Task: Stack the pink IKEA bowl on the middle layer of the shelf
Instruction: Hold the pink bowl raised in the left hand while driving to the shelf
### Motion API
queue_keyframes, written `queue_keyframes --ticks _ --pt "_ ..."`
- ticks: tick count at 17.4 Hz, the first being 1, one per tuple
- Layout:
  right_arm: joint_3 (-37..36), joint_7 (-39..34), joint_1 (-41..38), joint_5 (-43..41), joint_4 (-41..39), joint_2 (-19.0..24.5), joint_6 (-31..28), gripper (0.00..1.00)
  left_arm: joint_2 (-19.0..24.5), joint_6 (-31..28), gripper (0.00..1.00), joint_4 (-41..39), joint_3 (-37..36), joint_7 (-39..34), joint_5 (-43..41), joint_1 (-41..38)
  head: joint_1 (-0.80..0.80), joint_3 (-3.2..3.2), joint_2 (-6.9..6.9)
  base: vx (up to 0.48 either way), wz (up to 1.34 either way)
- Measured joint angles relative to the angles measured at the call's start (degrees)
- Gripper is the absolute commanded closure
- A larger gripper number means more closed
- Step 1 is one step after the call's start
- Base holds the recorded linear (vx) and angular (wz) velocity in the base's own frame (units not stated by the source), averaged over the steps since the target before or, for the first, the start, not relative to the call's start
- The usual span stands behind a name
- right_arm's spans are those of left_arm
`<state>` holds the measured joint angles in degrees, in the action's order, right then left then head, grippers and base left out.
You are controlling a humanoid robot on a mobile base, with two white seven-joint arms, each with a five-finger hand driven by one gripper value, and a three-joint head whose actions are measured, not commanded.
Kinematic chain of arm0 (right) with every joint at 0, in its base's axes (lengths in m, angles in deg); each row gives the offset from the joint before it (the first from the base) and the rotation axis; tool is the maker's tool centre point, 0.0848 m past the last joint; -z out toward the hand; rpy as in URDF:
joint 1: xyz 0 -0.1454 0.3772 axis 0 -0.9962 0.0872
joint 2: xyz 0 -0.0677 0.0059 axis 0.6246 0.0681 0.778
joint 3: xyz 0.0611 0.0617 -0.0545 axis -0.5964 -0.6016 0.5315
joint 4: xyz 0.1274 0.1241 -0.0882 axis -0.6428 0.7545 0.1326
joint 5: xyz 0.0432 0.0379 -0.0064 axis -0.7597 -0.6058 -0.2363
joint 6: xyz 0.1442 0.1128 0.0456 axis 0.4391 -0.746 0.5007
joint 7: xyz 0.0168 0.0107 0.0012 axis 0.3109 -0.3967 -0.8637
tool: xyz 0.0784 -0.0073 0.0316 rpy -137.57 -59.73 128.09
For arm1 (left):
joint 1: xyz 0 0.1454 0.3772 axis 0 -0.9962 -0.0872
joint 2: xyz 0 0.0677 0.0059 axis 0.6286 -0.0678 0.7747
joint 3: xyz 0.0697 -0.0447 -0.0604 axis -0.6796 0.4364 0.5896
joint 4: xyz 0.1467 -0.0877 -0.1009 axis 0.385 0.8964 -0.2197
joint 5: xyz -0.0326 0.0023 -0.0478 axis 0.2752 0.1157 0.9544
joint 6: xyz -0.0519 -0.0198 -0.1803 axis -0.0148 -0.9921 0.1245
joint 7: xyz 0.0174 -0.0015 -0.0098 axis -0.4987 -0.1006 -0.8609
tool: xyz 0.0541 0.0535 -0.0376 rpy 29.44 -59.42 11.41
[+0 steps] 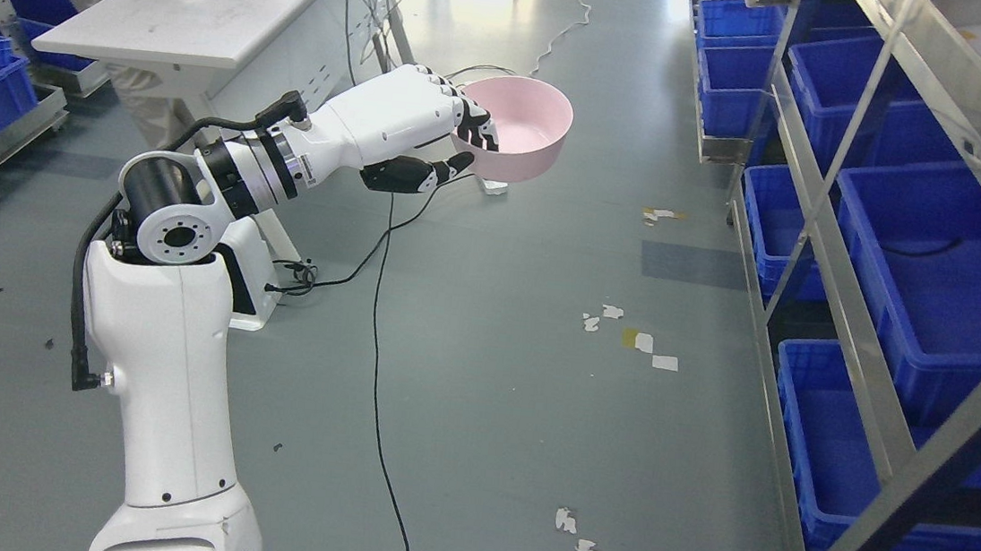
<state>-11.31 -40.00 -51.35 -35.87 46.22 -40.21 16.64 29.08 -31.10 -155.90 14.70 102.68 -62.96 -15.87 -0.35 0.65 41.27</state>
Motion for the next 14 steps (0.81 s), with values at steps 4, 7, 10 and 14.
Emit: queue_keyframes --ticks 4,7,10,14 --pt "0.0 -0.3 0.0 0.0 0.0 0.0 0.0 0.00 0.0 0.0 0.98 -0.3 0.0 0.0 0.0 0.1 0.00 0.00 0.00 0.119 0.25" --pt "0.0 -0.3 0.0 0.0 0.0 0.0 0.0 0.00 0.0 0.0 0.98 -0.5 0.0 0.0 0.0 0.2 0.00 0.00 0.00 0.209 0.00" --pt "0.0 -0.1 0.0 0.0 0.0 0.0 0.0 0.00 0.0 0.0 0.98 -0.6 0.0 0.0 0.0 0.3 0.00 0.00 0.00 0.234 -0.10" --pt "0.0 0.0 0.0 0.0 0.0 0.0 0.0 0.00 0.0 0.0 0.98 -0.7 0.0 -0.1 0.0 0.3 0.00 0.00 0.00 0.267 -0.09"
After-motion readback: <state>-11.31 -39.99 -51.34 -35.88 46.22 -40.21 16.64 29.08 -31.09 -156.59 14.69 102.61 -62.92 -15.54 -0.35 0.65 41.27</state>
